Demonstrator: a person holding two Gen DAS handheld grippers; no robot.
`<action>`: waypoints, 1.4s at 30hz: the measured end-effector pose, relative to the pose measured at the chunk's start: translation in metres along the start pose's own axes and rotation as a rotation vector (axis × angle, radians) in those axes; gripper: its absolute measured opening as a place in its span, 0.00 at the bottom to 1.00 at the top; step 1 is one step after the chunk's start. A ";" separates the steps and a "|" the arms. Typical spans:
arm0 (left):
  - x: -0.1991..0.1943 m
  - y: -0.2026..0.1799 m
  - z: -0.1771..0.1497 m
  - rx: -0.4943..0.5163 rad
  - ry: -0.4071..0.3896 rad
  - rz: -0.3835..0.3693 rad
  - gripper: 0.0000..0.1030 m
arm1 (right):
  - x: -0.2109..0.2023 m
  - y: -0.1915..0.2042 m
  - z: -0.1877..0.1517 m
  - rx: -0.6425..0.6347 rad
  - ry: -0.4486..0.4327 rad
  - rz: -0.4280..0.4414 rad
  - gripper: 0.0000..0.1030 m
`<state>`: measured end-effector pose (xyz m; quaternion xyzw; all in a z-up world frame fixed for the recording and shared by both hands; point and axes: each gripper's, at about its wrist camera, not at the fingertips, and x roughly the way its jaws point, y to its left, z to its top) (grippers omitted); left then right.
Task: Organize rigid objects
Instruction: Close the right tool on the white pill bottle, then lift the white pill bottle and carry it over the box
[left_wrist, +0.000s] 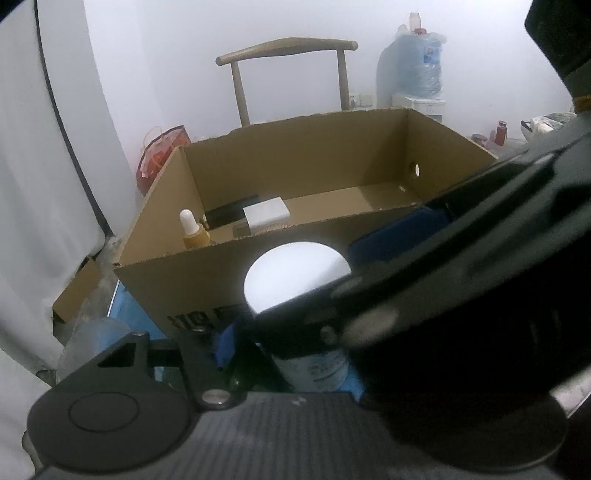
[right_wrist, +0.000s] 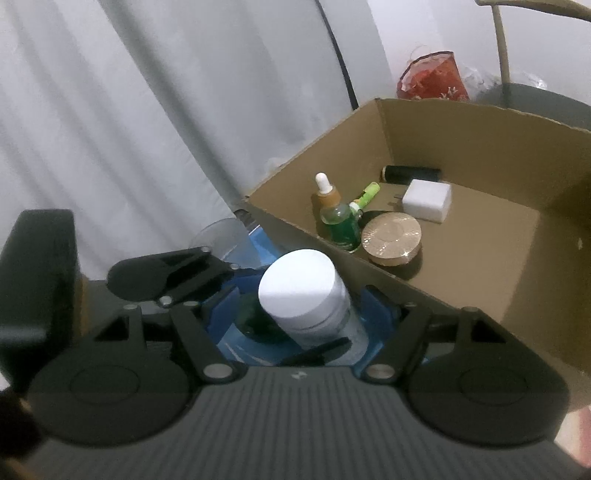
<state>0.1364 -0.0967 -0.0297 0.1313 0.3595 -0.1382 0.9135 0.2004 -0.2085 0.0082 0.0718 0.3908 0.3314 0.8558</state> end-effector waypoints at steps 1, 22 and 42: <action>0.000 0.000 -0.001 -0.002 -0.001 -0.002 0.63 | 0.001 0.001 0.000 -0.010 0.002 -0.001 0.70; -0.020 -0.014 -0.011 0.002 -0.058 -0.022 0.53 | 0.000 0.007 -0.010 0.033 0.022 -0.059 0.54; -0.102 -0.054 0.044 0.124 -0.249 0.005 0.52 | -0.108 0.040 -0.009 -0.015 -0.156 -0.110 0.50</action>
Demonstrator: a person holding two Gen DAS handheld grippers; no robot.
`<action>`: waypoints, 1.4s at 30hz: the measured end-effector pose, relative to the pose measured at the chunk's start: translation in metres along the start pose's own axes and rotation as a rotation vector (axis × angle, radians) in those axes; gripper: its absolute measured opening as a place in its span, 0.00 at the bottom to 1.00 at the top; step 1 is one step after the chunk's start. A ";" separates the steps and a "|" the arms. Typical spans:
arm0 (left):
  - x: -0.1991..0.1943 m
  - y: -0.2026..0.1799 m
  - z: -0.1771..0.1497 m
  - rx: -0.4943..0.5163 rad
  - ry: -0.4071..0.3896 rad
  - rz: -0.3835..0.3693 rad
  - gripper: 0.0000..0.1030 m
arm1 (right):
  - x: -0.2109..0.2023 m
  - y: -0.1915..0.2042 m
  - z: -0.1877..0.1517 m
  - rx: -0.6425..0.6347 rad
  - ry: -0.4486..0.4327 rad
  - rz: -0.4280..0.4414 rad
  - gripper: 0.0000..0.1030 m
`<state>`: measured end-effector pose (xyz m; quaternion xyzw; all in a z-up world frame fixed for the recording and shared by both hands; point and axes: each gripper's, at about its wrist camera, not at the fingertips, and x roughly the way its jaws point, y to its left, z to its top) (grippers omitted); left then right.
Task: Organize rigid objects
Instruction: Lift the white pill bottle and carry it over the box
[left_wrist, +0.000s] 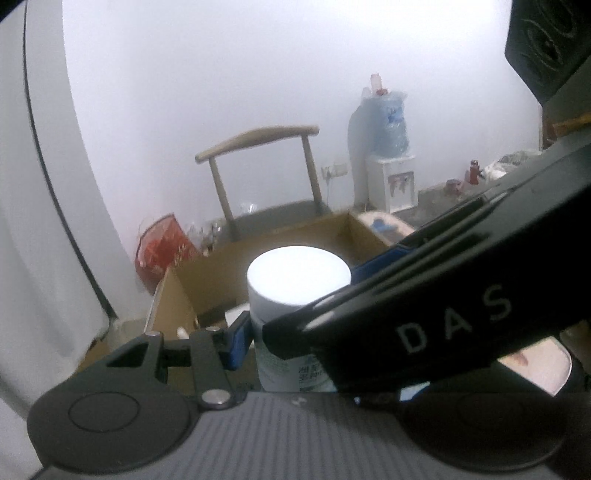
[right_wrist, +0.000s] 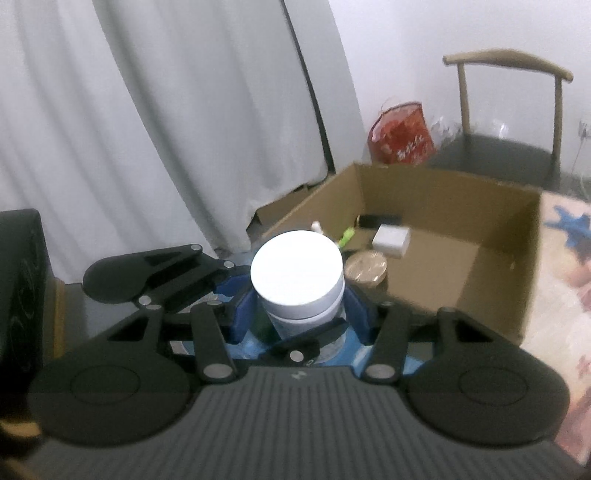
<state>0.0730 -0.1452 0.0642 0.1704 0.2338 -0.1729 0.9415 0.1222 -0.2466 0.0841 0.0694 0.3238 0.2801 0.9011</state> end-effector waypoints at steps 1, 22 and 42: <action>0.001 -0.001 0.005 0.005 -0.009 -0.002 0.52 | -0.005 -0.001 0.004 -0.004 -0.009 -0.004 0.50; 0.184 0.036 0.079 -0.041 0.140 -0.066 0.52 | 0.071 -0.140 0.124 0.076 0.086 -0.028 0.50; 0.267 0.056 0.057 -0.093 0.348 -0.091 0.56 | 0.189 -0.205 0.119 0.196 0.286 -0.005 0.51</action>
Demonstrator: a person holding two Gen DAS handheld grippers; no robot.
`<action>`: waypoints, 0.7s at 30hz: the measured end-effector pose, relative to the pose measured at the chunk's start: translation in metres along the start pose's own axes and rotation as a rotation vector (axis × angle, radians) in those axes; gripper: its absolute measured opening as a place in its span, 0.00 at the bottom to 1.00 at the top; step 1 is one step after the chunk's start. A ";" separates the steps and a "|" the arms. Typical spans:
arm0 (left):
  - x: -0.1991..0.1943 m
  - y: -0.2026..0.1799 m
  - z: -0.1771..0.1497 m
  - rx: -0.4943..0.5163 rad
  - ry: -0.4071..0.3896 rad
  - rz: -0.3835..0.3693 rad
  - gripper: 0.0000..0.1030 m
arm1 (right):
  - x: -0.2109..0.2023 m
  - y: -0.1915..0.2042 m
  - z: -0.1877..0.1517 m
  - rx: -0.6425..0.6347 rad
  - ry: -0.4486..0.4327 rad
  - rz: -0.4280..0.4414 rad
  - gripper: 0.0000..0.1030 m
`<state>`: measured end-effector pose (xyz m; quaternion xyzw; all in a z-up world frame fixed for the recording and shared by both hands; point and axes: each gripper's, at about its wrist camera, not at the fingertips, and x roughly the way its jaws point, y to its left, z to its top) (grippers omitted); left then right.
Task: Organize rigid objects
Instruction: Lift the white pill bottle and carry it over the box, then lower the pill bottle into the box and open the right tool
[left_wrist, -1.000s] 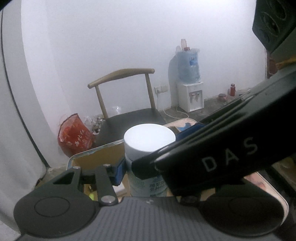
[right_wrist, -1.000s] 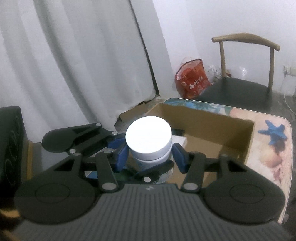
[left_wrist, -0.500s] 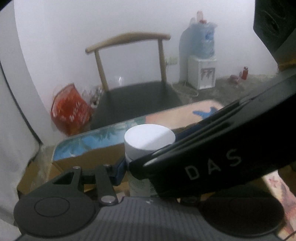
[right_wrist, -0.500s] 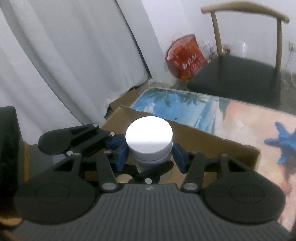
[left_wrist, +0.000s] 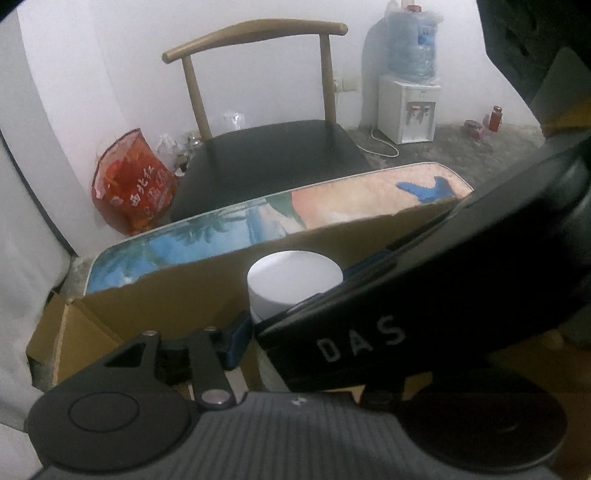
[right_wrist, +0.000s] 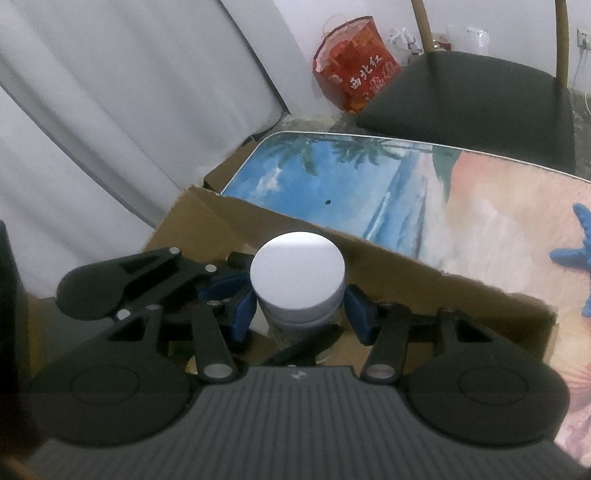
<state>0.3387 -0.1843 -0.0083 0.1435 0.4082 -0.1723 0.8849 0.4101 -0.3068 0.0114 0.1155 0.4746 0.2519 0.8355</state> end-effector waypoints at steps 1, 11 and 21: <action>0.000 0.001 0.000 -0.003 0.003 -0.007 0.59 | 0.002 0.000 0.000 -0.004 0.002 -0.005 0.51; -0.015 0.003 -0.002 -0.009 -0.021 -0.015 0.73 | 0.000 0.014 -0.001 -0.033 -0.009 -0.019 0.62; -0.036 0.003 -0.006 -0.038 -0.035 -0.005 0.83 | -0.019 0.014 -0.007 0.011 -0.053 -0.019 0.72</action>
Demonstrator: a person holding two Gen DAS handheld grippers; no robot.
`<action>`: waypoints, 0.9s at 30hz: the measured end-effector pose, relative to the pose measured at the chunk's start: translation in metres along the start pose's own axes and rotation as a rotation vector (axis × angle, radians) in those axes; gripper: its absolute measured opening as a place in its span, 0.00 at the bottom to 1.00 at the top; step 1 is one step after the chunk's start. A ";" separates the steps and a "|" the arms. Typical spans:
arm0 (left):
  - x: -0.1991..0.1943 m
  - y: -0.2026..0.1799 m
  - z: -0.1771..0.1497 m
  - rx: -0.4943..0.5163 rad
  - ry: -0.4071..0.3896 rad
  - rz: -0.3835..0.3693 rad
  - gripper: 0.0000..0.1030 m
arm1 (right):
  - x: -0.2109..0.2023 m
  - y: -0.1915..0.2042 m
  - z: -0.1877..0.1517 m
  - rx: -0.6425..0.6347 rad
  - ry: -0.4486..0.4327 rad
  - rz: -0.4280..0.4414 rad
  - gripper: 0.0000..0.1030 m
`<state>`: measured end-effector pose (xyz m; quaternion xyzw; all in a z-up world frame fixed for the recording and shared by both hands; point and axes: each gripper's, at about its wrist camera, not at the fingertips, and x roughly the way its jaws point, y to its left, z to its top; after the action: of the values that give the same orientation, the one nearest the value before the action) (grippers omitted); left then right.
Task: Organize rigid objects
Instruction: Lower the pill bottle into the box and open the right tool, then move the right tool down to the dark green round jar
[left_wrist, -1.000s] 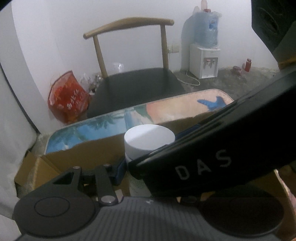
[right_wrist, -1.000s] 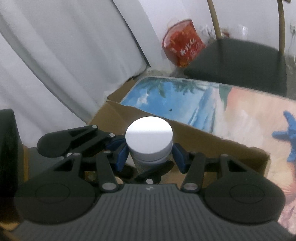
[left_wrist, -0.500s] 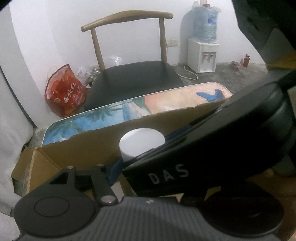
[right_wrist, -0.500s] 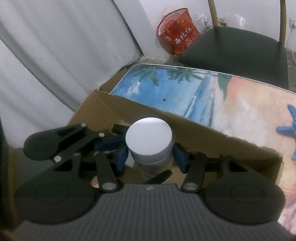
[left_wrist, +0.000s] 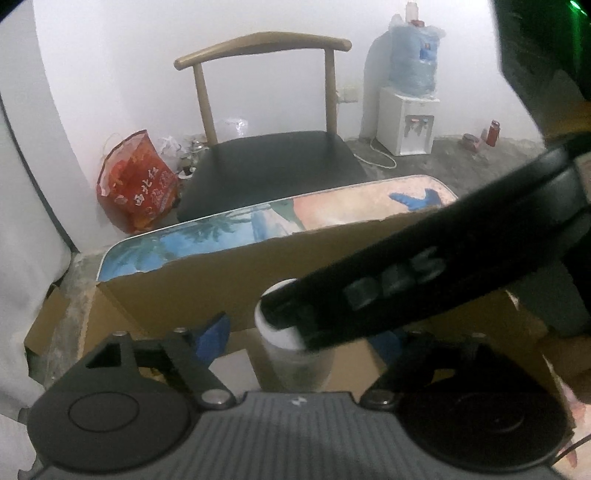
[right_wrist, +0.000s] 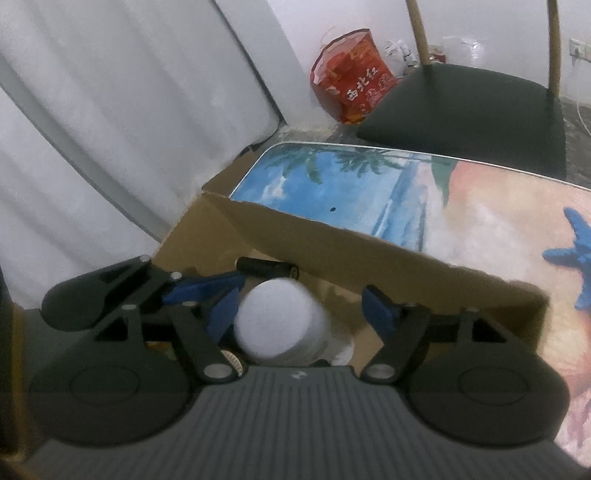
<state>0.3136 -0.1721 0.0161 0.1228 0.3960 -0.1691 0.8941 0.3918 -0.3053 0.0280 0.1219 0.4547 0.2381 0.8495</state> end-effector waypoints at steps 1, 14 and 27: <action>-0.003 0.001 0.000 -0.006 -0.004 0.001 0.83 | -0.005 -0.001 -0.001 0.011 -0.009 0.003 0.72; -0.124 0.017 -0.041 -0.165 -0.144 -0.086 0.85 | -0.153 -0.003 -0.081 0.132 -0.301 0.108 0.78; -0.202 0.030 -0.186 -0.368 -0.131 -0.078 0.87 | -0.173 0.063 -0.219 0.105 -0.256 0.157 0.80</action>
<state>0.0750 -0.0379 0.0478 -0.0694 0.3656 -0.1362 0.9181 0.1091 -0.3425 0.0562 0.2307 0.3434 0.2624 0.8718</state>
